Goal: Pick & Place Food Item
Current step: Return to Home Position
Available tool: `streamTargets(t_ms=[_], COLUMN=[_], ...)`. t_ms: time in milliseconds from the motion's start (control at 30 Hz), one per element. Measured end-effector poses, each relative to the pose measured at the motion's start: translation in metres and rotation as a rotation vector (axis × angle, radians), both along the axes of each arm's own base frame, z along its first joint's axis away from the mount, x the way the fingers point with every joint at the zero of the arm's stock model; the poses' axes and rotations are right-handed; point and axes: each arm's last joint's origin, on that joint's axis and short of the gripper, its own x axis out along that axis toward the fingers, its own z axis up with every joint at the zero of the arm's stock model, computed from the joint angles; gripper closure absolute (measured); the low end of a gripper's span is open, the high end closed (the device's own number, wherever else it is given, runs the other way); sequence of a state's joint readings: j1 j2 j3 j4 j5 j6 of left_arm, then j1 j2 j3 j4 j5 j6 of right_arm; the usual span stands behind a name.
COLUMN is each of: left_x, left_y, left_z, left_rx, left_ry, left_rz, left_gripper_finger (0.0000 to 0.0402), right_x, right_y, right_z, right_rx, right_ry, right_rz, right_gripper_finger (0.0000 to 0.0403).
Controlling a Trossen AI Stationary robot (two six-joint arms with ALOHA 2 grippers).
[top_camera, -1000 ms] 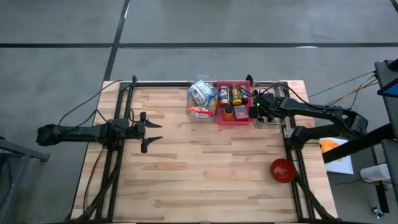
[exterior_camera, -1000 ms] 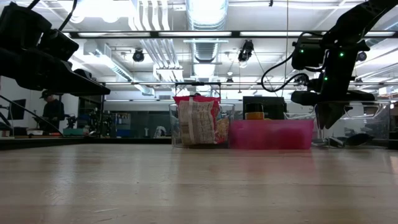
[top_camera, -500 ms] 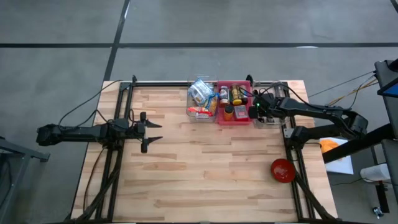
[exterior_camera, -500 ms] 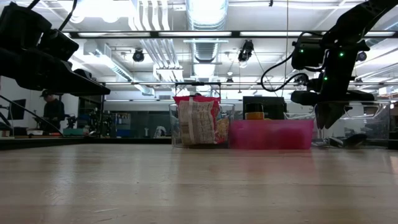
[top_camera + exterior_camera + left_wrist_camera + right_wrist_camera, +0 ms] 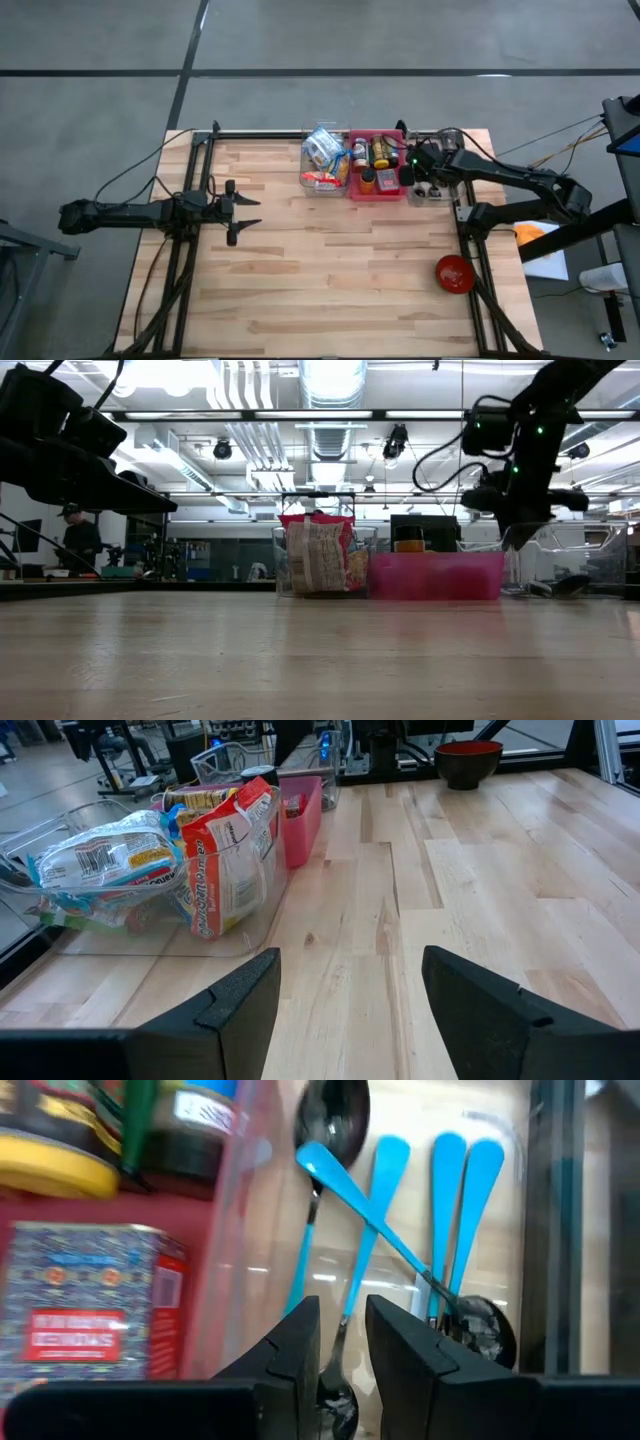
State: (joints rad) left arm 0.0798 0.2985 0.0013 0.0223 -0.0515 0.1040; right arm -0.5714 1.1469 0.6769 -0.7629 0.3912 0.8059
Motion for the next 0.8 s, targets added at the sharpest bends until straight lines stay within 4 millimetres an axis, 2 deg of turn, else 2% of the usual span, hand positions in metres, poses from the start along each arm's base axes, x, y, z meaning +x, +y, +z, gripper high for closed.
streamTargets(t_ms=[200,333,467,567,700,800], left_x=[0.000,0.000,0.000,0.000,0.000,0.000], left_y=[0.000,0.000,0.000,0.000,0.000,0.000], left_z=[0.000,0.000,0.000,0.000,0.000,0.000], left_rx=[0.000,-0.001,-0.002,-0.002,-0.002,-0.002], left_ry=[0.000,0.000,0.000,0.000,-0.001,0.000], left_rz=[0.000,0.000,0.001,0.000,0.001,0.000], left_gripper_finger=[0.0158,0.0158,0.0158,0.0158,0.0158,0.0158], right_x=[0.012,0.023,0.032,0.039,0.054,0.065], right_y=[0.006,0.019,0.034,0.047,0.069,0.087], right_z=[0.031,0.048,0.056,0.062,0.071,0.078], right_rx=[-0.011,-0.029,-0.071,-0.092,-0.123,-0.180], right_ry=[-0.006,-0.037,-0.053,-0.084,-0.198,-0.283], right_rz=[0.077,0.137,0.166,0.221,0.334,0.426], right_gripper_finger=[0.0319,0.0319,0.0321,0.0339,0.0385,0.0388])
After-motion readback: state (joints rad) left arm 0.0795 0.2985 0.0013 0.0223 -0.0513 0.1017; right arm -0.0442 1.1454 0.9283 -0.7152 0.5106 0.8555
